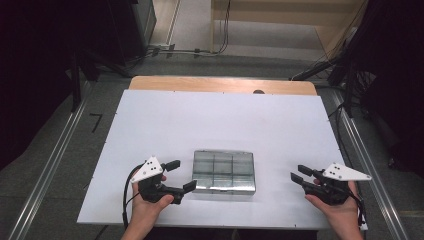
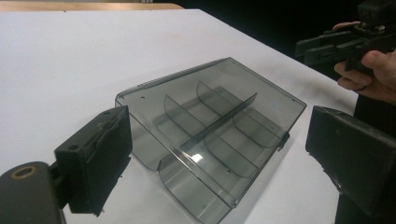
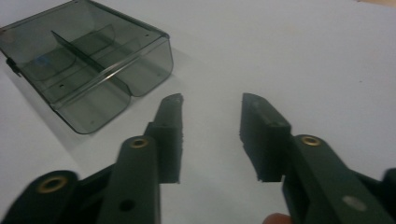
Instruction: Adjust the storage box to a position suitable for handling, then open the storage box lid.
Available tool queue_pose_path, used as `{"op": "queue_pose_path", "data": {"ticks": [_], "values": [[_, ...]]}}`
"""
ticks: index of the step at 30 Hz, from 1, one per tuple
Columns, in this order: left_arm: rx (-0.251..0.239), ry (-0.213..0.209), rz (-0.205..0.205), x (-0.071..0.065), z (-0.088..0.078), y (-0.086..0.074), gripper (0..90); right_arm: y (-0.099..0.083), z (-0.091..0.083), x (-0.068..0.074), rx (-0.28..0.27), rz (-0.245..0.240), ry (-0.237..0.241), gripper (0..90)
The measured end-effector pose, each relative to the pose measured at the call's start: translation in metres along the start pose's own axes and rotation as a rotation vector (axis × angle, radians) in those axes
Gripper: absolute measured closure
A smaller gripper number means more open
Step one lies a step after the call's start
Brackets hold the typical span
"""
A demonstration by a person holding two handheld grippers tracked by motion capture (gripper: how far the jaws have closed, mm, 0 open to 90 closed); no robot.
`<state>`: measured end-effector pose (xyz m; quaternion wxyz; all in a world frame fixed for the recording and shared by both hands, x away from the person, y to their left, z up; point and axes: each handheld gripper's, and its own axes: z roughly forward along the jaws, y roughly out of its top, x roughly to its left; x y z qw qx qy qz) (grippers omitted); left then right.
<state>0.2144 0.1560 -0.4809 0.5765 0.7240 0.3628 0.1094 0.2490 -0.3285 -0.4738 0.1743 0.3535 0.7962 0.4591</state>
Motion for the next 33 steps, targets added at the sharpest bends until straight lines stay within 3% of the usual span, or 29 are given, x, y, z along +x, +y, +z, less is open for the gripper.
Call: {"op": "queue_pose_path", "data": {"ticks": [1,3,6,14,20,21,22,23,27,29,30,33], "values": [[0.000,0.000,0.000,0.000,0.000,0.000,7.0,0.000,0.000,0.000,0.000,0.000,0.000,59.1],[0.000,-0.002,0.001,0.000,0.000,0.000,6.8,0.010,0.004,0.006,0.028,-0.003,0.033,67.4],[0.002,-0.003,-0.003,0.000,0.000,0.000,6.6,0.016,0.006,0.010,0.033,-0.008,0.053,68.7],[0.014,-0.001,-0.007,0.003,-0.002,-0.001,6.5,0.041,0.018,0.021,0.033,-0.029,0.165,74.9],[0.033,0.014,-0.012,0.005,-0.002,-0.002,7.7,0.044,0.029,0.027,0.053,-0.046,0.225,82.1],[0.034,0.006,-0.016,0.006,-0.002,-0.003,9.3,0.042,0.032,0.030,0.053,-0.055,0.246,87.6],[0.034,0.006,-0.016,0.006,-0.002,-0.003,12.4,0.041,0.033,0.030,0.050,-0.065,0.249,87.7],[0.042,-0.020,-0.013,0.007,-0.002,-0.003,18.1,0.039,0.036,0.032,0.056,-0.072,0.255,87.7],[0.082,0.005,-0.014,0.007,-0.002,-0.005,35.2,0.035,0.043,0.036,0.080,-0.087,0.280,87.8],[0.106,0.002,-0.023,0.009,-0.004,-0.007,38.5,0.034,0.044,0.037,0.086,-0.091,0.281,87.8],[0.119,0.006,-0.023,0.010,-0.004,-0.008,47.7,0.031,0.047,0.041,0.096,-0.112,0.276,87.9],[0.149,0.064,-0.031,0.014,-0.007,-0.011,55.8,0.029,0.049,0.042,0.101,-0.118,0.277,87.8]]}}
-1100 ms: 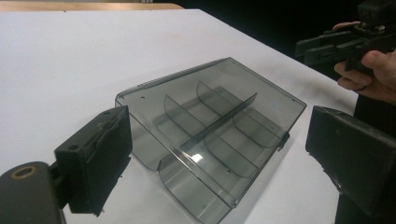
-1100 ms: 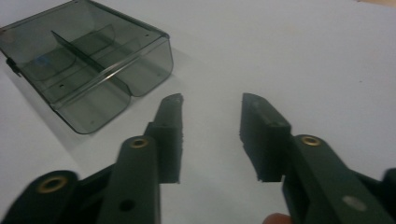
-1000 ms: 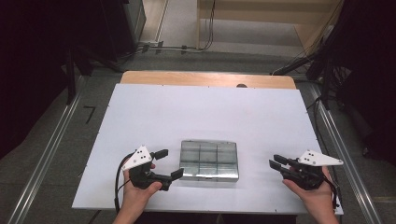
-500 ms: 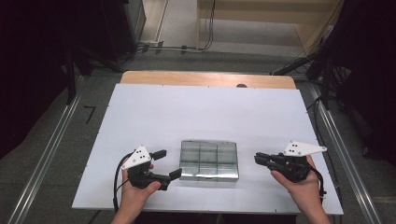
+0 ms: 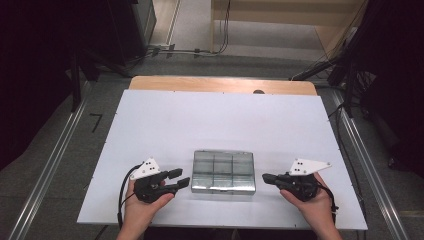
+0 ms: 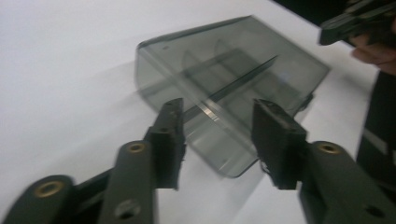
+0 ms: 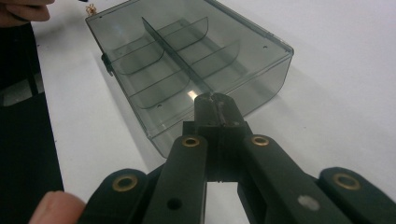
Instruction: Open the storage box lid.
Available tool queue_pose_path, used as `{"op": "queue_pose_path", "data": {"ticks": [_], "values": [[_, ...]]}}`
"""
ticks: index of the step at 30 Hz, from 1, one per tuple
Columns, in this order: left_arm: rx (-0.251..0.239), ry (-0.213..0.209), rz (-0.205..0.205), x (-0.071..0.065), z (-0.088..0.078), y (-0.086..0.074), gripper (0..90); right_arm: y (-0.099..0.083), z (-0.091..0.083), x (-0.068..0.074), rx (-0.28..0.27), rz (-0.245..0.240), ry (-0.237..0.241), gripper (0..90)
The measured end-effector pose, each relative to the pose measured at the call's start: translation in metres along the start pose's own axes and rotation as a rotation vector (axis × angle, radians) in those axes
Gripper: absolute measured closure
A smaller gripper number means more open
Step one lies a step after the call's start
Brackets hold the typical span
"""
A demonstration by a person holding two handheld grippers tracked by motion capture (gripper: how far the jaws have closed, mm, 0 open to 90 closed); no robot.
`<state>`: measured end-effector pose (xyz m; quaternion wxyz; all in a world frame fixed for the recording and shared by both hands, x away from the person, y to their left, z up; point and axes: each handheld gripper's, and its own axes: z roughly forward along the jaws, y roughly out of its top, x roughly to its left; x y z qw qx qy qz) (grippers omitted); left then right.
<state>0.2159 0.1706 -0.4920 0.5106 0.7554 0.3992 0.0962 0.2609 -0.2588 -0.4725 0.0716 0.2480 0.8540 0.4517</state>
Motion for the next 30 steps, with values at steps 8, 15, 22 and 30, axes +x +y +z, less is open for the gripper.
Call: {"op": "queue_pose_path", "data": {"ticks": [8,15,22,30], "values": [[0.076,0.011,-0.013,0.005,0.004,-0.006,84.8,-0.006,0.005,0.002,0.017,0.015,0.012,87.8],[0.132,-0.046,0.020,0.002,0.011,-0.008,90.0,-0.012,0.009,0.003,0.042,0.018,0.049,87.8],[0.161,-0.076,0.029,-0.002,0.016,-0.009,90.0,-0.015,0.015,0.005,0.067,0.004,0.081,87.9],[0.168,-0.106,0.033,-0.003,0.018,-0.010,90.0,-0.017,0.019,0.008,0.082,-0.012,0.100,87.9]]}}
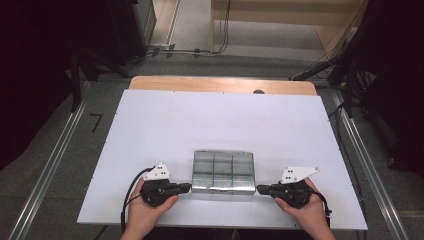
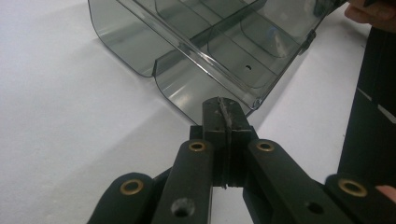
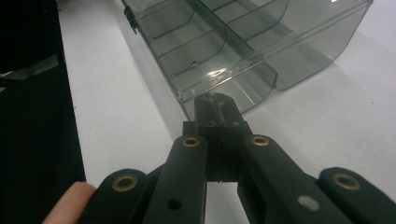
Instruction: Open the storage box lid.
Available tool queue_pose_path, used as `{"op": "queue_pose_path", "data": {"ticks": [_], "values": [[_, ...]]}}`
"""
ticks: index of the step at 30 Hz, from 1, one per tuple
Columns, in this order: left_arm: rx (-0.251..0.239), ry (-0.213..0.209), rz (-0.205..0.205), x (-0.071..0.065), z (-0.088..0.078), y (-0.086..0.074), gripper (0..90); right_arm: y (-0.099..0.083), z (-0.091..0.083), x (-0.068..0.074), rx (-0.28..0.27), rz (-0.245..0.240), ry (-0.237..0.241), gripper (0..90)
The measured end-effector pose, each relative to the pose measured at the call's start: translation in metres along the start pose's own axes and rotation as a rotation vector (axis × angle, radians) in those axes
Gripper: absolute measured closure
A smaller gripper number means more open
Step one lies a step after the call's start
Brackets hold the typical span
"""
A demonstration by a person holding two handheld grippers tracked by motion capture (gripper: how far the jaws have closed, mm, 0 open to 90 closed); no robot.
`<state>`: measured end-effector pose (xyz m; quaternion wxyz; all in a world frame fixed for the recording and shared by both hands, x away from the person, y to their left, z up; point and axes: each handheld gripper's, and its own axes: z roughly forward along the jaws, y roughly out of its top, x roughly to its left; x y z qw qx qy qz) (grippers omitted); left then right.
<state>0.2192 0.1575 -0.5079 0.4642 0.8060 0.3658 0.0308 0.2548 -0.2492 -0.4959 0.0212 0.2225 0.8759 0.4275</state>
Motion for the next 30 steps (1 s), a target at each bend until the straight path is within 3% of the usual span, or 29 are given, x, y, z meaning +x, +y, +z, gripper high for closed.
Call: {"op": "queue_pose_path", "data": {"ticks": [11,14,16,30], "values": [[-0.013,-0.010,0.009,-0.0006,-0.0020,-0.0006,90.0,-0.0008,0.0011,0.0026,0.007,-0.031,-0.006,88.0],[-0.003,0.009,0.028,-0.0036,-0.0015,0.0001,90.0,-0.0023,0.0006,0.0020,-0.009,-0.039,0.005,88.0],[0.007,0.018,0.047,-0.0053,-0.0014,0.0005,90.0,-0.0026,-0.0008,0.0015,-0.020,-0.038,0.012,88.0],[0.006,0.002,0.052,-0.0061,-0.0009,0.0005,90.0,-0.0051,-0.0019,-0.0009,-0.040,-0.024,0.014,88.1]]}}
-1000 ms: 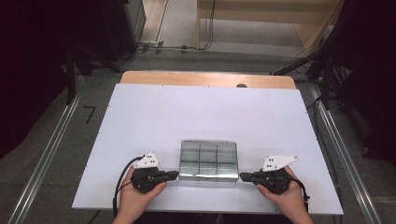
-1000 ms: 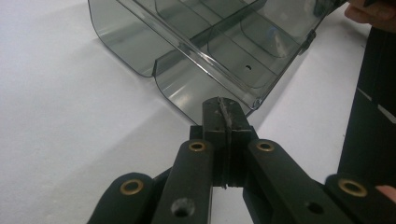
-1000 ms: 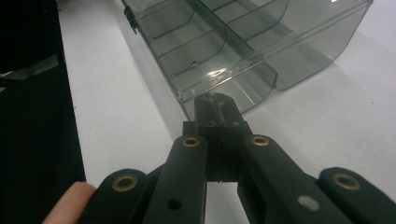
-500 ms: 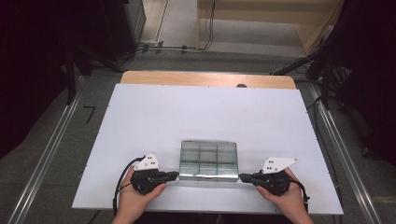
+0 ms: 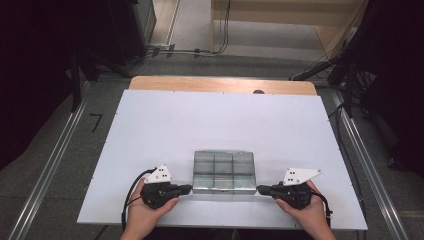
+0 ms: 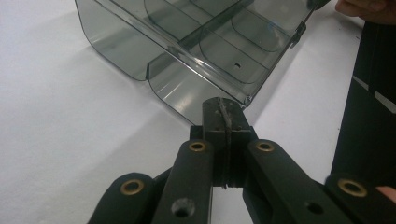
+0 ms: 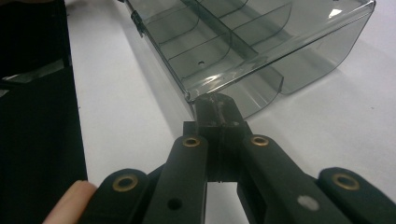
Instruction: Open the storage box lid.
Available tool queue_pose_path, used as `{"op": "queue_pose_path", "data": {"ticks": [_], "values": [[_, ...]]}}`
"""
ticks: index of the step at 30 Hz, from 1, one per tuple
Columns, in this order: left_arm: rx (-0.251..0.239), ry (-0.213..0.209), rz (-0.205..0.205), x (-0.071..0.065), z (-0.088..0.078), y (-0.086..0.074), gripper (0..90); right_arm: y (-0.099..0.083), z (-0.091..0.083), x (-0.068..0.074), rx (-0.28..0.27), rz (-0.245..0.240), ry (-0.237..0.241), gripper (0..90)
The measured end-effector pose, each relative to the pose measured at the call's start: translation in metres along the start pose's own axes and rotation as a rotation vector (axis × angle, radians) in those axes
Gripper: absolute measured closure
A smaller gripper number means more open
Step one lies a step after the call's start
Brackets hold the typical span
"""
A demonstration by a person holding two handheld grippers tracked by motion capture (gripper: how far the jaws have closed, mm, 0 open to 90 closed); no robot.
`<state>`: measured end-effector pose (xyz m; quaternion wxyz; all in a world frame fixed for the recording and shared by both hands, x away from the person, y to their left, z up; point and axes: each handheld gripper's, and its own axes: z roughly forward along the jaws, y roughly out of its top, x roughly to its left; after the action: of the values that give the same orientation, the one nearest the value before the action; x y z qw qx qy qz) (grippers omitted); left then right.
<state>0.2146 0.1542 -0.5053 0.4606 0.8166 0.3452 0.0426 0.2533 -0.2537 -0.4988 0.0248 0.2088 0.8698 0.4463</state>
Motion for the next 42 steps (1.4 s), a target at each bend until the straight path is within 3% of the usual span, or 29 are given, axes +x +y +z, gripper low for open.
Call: {"op": "queue_pose_path", "data": {"ticks": [8,18,21,30,42], "values": [[-0.009,-0.002,0.027,-0.001,-0.001,0.000,90.0,-0.002,0.000,0.000,-0.001,0.008,0.005,88.2],[-0.012,-0.021,0.012,0.001,-0.001,-0.001,90.0,-0.002,0.000,0.001,-0.001,0.003,0.000,88.3],[-0.009,-0.009,0.018,0.000,0.000,-0.001,90.0,-0.005,0.000,-0.002,-0.023,0.034,0.028,88.3],[-0.009,0.014,0.037,-0.003,0.000,-0.001,90.0,-0.010,0.001,-0.005,-0.062,0.061,0.048,88.3],[-0.061,-0.040,0.019,0.004,-0.003,-0.004,90.0,-0.010,0.004,-0.003,-0.053,0.059,0.028,88.4]]}}
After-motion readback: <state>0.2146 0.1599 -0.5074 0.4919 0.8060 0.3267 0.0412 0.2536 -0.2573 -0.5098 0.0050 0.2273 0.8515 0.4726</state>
